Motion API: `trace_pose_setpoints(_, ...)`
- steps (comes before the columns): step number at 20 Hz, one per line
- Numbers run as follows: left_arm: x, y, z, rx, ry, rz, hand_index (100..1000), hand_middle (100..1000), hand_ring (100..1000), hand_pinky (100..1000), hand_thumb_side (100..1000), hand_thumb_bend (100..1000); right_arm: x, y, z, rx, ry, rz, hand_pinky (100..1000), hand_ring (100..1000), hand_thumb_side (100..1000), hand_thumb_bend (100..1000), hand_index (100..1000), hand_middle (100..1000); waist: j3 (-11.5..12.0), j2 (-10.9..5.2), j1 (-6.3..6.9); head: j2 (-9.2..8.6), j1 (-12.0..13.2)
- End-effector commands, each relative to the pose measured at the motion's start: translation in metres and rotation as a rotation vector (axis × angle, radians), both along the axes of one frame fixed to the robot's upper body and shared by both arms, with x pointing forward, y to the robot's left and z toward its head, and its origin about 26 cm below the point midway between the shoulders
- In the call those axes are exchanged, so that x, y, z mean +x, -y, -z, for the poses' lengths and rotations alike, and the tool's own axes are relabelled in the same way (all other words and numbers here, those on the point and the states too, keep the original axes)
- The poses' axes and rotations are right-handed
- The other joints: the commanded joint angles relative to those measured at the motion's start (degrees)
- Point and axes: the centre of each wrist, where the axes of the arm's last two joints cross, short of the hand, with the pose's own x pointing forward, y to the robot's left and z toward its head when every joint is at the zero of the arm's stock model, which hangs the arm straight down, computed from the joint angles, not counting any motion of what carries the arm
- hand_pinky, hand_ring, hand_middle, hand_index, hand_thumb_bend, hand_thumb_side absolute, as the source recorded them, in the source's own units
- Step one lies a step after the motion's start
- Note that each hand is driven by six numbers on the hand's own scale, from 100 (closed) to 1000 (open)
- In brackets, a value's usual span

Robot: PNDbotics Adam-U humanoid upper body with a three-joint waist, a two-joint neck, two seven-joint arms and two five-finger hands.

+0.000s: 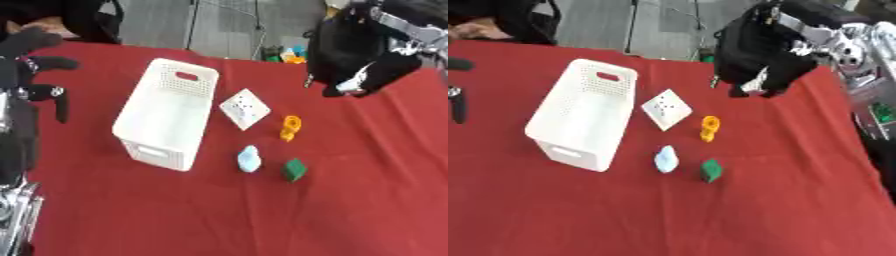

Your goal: Pick up objects on the table and place them in the box.

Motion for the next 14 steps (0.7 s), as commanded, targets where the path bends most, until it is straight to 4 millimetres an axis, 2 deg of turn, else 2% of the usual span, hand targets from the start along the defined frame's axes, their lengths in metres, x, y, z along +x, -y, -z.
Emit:
trace_pose_setpoints(1, -0.002, 0.000, -0.009, 0.024, 0.033, 0.013, 869, 748, 660, 156, 1000, 100, 0.000, 0.005, -0.016, -0.008, 0.025, 0.008, 100, 302, 358, 517, 495, 336, 0.2, -1.02, 0.08, -0.64, -0.8)
trace_pose_setpoints(12, 0.000, 0.004, -0.014, 0.036, 0.053, 0.035, 869, 749, 661, 153, 1000, 100, 0.016, 0.000, -0.029, 0.033, 0.052, 0.000, 100, 290, 358, 532, 484, 324, 2.8, 0.08, -0.44, -2.24, -3.6)
trace_pose_setpoints(14, 0.000, 0.006, -0.017, 0.040, 0.065, 0.046, 869, 748, 661, 153, 1000, 100, 0.019, -0.003, -0.032, 0.048, 0.066, -0.006, 100, 286, 358, 548, 480, 319, 3.8, 0.52, -0.45, -2.83, -5.2)
